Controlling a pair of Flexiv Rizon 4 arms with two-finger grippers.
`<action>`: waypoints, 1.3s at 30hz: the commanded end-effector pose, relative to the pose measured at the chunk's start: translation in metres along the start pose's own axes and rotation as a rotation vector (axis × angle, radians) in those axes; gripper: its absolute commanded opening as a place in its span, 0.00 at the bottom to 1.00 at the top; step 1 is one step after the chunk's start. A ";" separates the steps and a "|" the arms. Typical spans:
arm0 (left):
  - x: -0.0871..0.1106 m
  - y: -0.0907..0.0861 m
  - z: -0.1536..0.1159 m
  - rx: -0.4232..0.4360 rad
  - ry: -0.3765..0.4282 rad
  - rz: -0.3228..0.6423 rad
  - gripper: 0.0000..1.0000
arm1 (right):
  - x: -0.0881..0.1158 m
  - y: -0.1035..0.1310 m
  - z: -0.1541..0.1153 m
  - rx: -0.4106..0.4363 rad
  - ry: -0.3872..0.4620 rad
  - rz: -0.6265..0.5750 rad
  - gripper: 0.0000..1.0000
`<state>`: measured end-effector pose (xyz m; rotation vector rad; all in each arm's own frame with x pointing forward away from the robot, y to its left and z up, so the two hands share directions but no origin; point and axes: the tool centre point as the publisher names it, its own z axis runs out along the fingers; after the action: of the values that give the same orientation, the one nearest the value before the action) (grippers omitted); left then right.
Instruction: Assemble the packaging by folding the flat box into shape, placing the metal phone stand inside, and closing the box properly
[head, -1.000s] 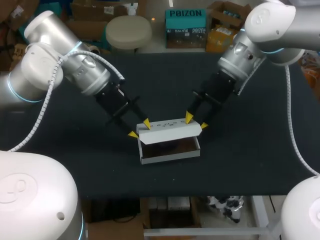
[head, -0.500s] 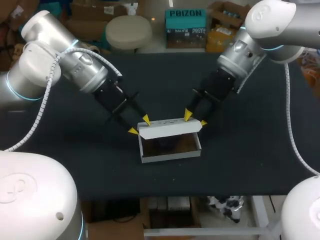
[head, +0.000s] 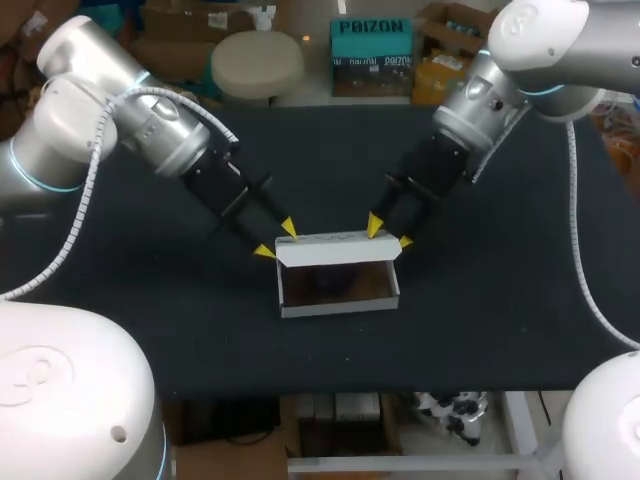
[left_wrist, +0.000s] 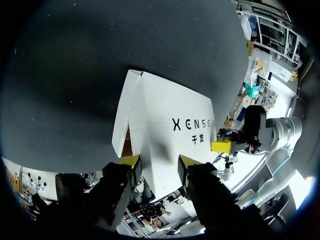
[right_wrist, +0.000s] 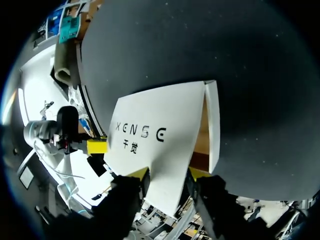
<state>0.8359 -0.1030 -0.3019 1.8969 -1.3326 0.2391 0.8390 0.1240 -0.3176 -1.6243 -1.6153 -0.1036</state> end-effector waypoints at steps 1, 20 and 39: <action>0.003 -0.004 -0.002 -0.020 0.019 0.001 0.47 | 0.003 0.002 -0.001 0.008 -0.004 0.000 0.49; 0.000 -0.018 -0.016 -0.012 0.046 -0.030 0.46 | 0.003 0.010 0.002 0.021 -0.008 0.005 0.50; -0.005 -0.027 -0.015 0.011 -0.025 0.016 0.51 | -0.002 0.014 0.002 0.036 -0.002 0.006 0.49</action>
<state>0.8593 -0.0850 -0.3082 1.9064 -1.3578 0.2451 0.8470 0.1268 -0.3261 -1.6097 -1.6064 -0.0748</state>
